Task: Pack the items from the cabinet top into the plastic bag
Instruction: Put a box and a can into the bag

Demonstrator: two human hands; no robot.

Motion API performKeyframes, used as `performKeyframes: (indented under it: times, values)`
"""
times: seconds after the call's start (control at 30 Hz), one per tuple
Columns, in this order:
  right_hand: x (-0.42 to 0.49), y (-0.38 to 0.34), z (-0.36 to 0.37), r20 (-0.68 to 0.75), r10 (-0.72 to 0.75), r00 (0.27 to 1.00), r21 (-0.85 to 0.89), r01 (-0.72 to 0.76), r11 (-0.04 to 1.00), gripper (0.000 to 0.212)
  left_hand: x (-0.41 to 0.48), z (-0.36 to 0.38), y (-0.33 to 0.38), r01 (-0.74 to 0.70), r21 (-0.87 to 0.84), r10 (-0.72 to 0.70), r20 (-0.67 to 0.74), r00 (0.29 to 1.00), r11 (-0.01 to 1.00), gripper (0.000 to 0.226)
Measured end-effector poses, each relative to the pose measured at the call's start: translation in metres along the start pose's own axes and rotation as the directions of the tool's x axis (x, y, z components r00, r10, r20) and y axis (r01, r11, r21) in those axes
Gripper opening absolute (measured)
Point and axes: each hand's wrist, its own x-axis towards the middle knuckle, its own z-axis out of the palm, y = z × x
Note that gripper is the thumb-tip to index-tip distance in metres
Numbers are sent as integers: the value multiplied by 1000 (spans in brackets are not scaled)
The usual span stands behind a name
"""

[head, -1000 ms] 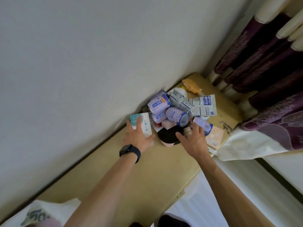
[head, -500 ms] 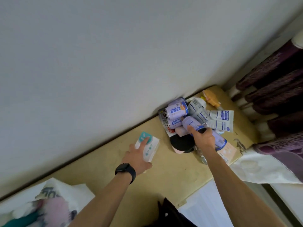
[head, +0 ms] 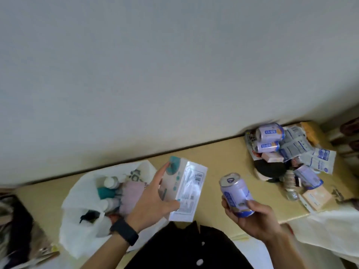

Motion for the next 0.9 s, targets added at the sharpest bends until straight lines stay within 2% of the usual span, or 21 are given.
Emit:
performKeyframes:
  times: [0.07, 0.17, 0.3, 0.43, 0.53, 0.63, 0.77, 0.83, 0.9]
  values:
    - [7, 41, 29, 121, 26, 992, -41, -22, 999, 57, -22, -31, -9, -14, -14, 13, -93, 996, 1000, 99]
    - [22, 81, 85, 235, 179, 955, -122, -154, 981, 57, -56, -74, -24, -9, -46, 0, -202, 979, 999, 99]
    - [48, 110, 146, 253, 270, 929, -281, -196, 939, 59, -88, -128, -47, 71, -27, -76, -260, 962, 997, 92]
    - [58, 126, 181, 330, 309, 892, -327, -199, 924, 61, -94, -163, -60, 233, 233, -174, -248, 953, 944, 77]
    - [50, 136, 184, 327, 323, 888, -303, -225, 926, 65, -82, -165, -60, 328, 303, -275, -204, 939, 895, 73]
    - [36, 146, 169, 303, 273, 913, -204, -218, 955, 73, -50, -157, -60, 381, 390, -357, -137, 924, 838, 89]
    - [12, 148, 156, 192, 213, 958, -160, -184, 970, 84, -4, -134, -64, 352, 437, -333, -123, 935, 828, 92]
    - [2, 145, 152, 150, 201, 968, -153, -178, 972, 89, 16, -126, -68, 346, 415, -315, -142, 938, 841, 86]
    - [-5, 142, 148, 114, 182, 977, -162, -162, 973, 93, 30, -120, -77, 366, 412, -317, -184, 930, 835, 89]
